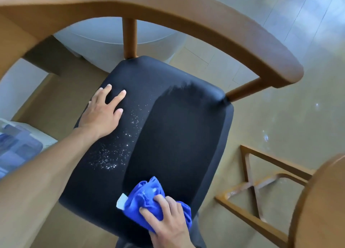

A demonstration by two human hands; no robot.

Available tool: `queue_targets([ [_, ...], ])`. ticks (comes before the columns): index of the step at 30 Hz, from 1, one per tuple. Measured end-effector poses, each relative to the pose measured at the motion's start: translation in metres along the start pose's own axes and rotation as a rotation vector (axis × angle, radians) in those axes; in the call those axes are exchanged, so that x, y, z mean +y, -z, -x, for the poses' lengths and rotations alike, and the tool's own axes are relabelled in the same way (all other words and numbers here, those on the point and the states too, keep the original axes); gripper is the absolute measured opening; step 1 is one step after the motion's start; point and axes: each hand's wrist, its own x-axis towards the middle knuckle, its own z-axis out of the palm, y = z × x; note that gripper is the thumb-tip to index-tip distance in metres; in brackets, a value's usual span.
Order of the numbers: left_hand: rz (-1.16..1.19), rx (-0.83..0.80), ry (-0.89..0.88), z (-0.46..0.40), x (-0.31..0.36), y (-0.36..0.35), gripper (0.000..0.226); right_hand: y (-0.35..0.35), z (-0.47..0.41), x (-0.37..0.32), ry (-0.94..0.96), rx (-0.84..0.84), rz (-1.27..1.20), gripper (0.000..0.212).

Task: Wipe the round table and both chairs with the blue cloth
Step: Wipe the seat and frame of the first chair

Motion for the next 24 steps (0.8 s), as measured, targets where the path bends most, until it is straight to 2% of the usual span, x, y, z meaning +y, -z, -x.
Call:
queue_targets([
  [2,0.028,-0.04,-0.016,0.001,0.0,0.006,0.054,0.004,0.005,0.001,0.088,-0.022,0.034,0.027],
  [5,0.101,-0.061,-0.013,0.012,-0.001,0.016,0.053,0.028,0.001,0.023,0.273,-0.207,0.05,0.038],
  [7,0.128,-0.018,0.033,0.026,-0.006,0.021,0.052,0.047,-0.019,0.046,0.308,-0.192,0.08,0.042],
  [9,0.186,0.004,0.116,0.039,-0.016,0.023,0.051,0.064,-0.059,0.074,0.185,-0.052,0.119,0.043],
  [12,0.278,-0.043,0.208,0.048,-0.027,0.02,0.05,0.09,-0.141,0.113,-0.147,0.187,0.212,0.04],
  [15,0.269,-0.04,0.224,0.045,-0.032,0.014,0.05,0.106,-0.22,0.139,-0.43,0.299,0.224,0.042],
  [17,0.252,-0.03,0.216,0.042,-0.037,0.011,0.052,0.104,-0.259,0.143,-0.573,0.296,0.189,0.044],
  [19,0.239,-0.031,0.2,0.038,-0.043,0.008,0.054,0.092,-0.28,0.135,-0.622,0.221,0.252,0.044],
  [24,0.199,-0.013,0.179,0.033,-0.048,0.004,0.054,0.071,-0.281,0.115,-0.549,0.179,0.367,0.044],
])
